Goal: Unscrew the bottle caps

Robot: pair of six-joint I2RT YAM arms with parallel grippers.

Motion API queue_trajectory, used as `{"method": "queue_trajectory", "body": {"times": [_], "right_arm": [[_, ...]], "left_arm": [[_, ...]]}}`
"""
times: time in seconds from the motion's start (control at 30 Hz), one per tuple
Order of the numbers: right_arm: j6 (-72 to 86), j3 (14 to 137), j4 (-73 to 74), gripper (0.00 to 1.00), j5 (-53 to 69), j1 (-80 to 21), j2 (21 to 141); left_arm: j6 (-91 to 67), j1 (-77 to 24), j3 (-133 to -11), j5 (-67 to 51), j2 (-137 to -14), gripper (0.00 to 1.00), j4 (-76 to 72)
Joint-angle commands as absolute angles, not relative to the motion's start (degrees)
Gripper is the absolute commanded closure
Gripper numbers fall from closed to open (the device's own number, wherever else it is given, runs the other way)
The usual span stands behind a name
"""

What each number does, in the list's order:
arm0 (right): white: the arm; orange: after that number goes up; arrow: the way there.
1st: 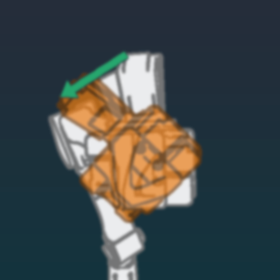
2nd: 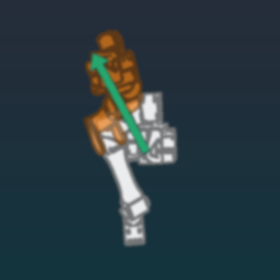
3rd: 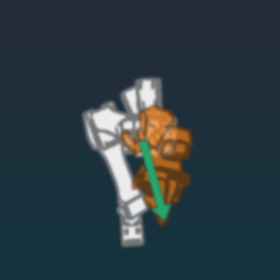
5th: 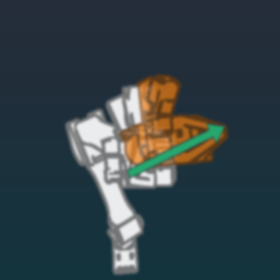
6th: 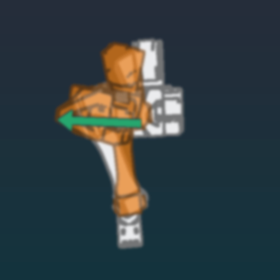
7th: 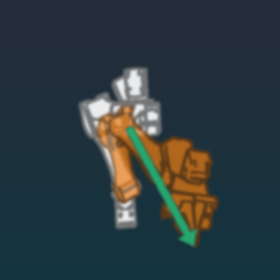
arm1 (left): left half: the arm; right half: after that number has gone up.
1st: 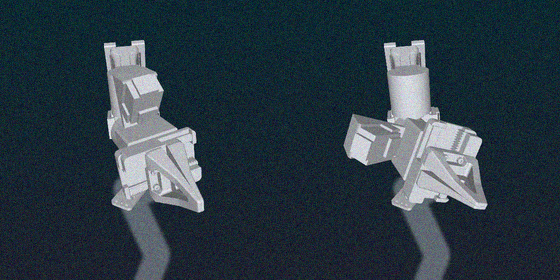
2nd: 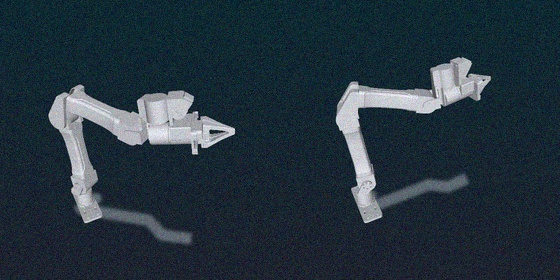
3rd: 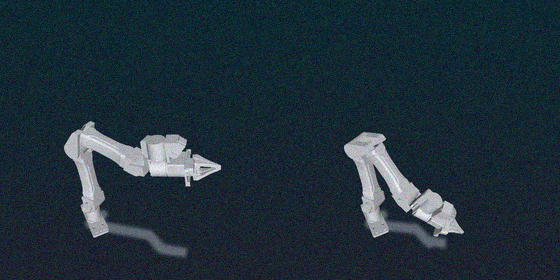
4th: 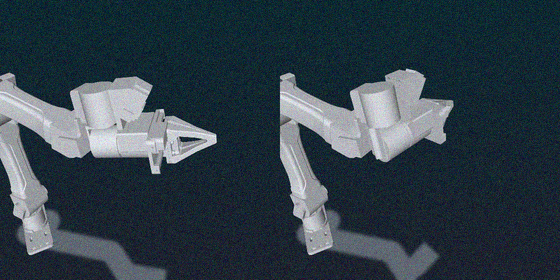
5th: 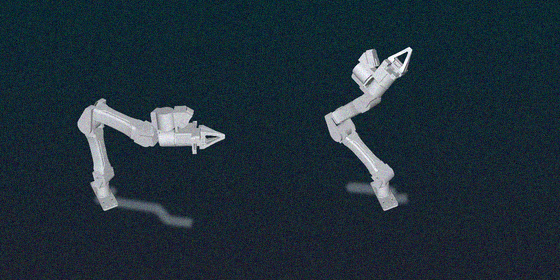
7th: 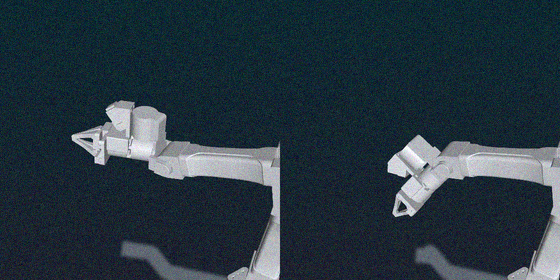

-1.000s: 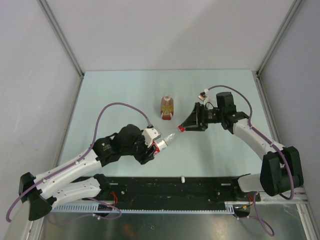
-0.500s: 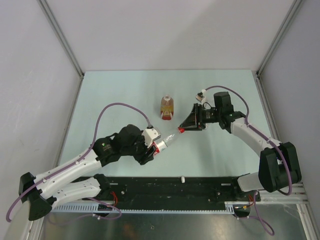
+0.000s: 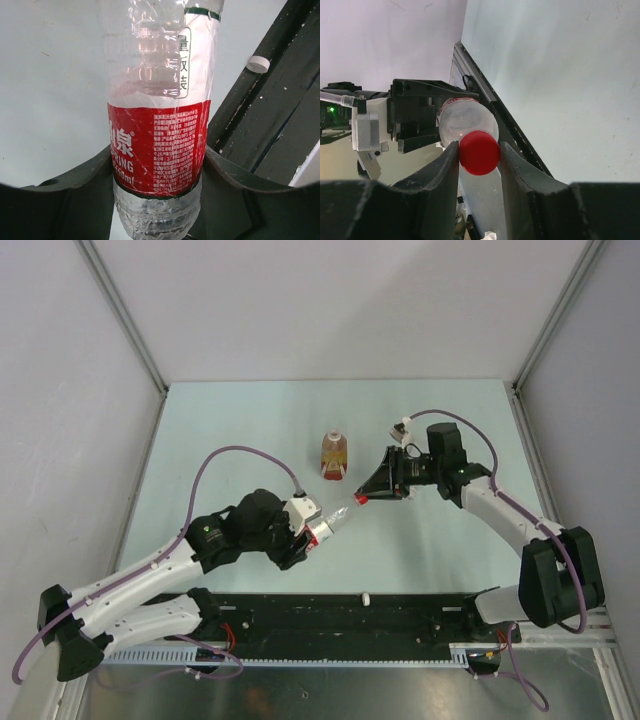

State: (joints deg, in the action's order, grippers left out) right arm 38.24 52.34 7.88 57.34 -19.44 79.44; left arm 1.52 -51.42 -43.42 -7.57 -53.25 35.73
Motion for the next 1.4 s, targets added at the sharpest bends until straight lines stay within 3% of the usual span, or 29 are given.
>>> {"method": "queue_trajectory", "body": {"times": [0.0,0.53,1.37], "right_arm": [[39.0,52.6,5.7,0.99,57.8,-20.3,74.8],[35.0,52.5,3.2,1.00,55.3,-21.1,61.4],[20.9,52.5,2.8,1.00,58.1,-29.3,48.0]], "left_arm": [[2.2,-51.8,-45.8,-6.9,-53.1,0.80,33.8],[1.0,-51.8,-46.4,-11.6,-47.1,0.99,33.4],[-3.4,-51.8,-47.3,-42.9,-42.2,1.00,22.1]]}}
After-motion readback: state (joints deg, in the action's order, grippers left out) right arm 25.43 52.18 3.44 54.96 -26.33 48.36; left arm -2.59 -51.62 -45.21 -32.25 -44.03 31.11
